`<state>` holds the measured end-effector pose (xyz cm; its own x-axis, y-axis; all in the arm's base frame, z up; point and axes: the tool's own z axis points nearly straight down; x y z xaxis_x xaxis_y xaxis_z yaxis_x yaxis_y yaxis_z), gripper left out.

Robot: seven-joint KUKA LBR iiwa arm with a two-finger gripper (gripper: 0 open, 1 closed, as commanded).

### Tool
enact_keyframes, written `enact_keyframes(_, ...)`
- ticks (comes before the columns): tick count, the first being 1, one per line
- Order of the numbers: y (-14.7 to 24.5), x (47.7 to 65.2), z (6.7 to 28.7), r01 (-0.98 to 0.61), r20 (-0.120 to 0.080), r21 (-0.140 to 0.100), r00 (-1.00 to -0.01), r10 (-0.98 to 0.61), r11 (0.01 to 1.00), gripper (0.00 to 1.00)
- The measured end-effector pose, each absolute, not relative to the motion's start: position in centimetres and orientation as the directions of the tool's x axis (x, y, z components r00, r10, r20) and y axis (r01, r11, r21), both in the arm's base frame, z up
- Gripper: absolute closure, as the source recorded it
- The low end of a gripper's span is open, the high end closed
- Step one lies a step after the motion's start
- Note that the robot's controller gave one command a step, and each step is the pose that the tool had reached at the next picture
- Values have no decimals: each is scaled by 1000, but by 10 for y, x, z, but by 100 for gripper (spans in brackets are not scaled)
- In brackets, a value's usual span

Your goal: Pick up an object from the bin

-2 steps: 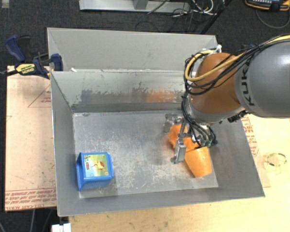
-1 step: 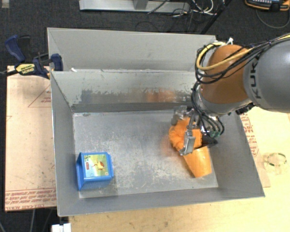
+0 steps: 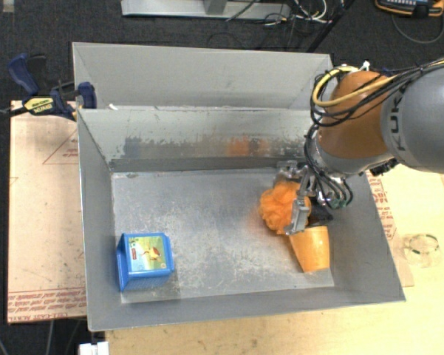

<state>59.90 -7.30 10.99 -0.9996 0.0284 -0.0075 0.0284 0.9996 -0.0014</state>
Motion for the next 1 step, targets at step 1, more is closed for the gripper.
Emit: enact_keyframes(1,-97,599,82,-144,-5,8,-990,-144,989,100)
